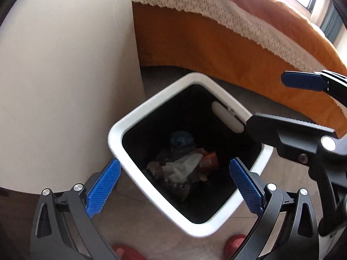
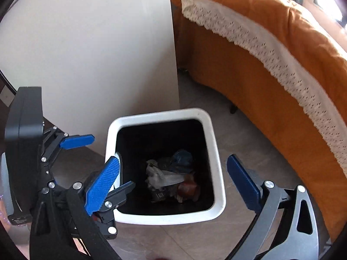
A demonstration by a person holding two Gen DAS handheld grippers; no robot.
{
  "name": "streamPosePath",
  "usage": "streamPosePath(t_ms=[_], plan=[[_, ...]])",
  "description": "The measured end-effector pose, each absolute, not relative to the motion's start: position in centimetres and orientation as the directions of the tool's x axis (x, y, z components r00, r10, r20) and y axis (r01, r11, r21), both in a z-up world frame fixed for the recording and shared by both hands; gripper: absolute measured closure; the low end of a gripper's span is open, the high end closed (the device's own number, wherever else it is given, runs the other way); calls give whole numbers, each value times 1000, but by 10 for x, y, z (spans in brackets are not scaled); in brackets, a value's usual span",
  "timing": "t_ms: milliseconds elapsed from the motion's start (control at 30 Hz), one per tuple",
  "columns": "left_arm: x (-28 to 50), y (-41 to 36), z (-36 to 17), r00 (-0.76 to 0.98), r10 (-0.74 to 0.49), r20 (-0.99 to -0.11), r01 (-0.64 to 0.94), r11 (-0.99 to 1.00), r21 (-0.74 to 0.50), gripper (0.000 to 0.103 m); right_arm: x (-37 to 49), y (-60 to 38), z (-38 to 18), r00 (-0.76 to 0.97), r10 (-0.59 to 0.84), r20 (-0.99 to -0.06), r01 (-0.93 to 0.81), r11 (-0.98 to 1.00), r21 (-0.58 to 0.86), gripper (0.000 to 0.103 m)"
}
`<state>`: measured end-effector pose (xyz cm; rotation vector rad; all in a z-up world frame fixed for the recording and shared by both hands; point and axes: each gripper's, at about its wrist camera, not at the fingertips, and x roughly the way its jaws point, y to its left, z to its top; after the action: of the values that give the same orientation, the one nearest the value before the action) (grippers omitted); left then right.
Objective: Collect trash
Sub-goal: 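Raise both open tools from the bin back toward the desk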
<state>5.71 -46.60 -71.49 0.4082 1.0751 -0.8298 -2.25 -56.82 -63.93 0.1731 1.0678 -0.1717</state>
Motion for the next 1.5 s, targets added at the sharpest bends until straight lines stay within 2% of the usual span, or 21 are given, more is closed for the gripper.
streamPosePath(t_ms=[300,533,767,967,1200,1500], plan=[[62,-461,-615,267,-424,-865,757,649,-84,4,-13,-569,-555,523,-92,-847,245,968,46,4],[65,-440,-500,335,-477,-813,734,673,-92,5,-12,-553,-440,613,-114,-782,219,975,30,4],[57,-430,-376,396,-543,-740,734,672,-100,5,-8,-532,-314,718,-160,-677,201,979,-18,4],[60,-402,-280,463,-571,-678,702,703,-112,5,6,-514,-229,793,-149,-591,167,986,-23,4],[95,-333,-206,597,-496,-631,590,804,-75,5,44,-467,-163,858,-60,-511,59,998,-18,4],[176,-205,-153,752,-284,-595,340,940,-20,5,125,-375,-124,884,116,-452,-137,991,-13,4]])
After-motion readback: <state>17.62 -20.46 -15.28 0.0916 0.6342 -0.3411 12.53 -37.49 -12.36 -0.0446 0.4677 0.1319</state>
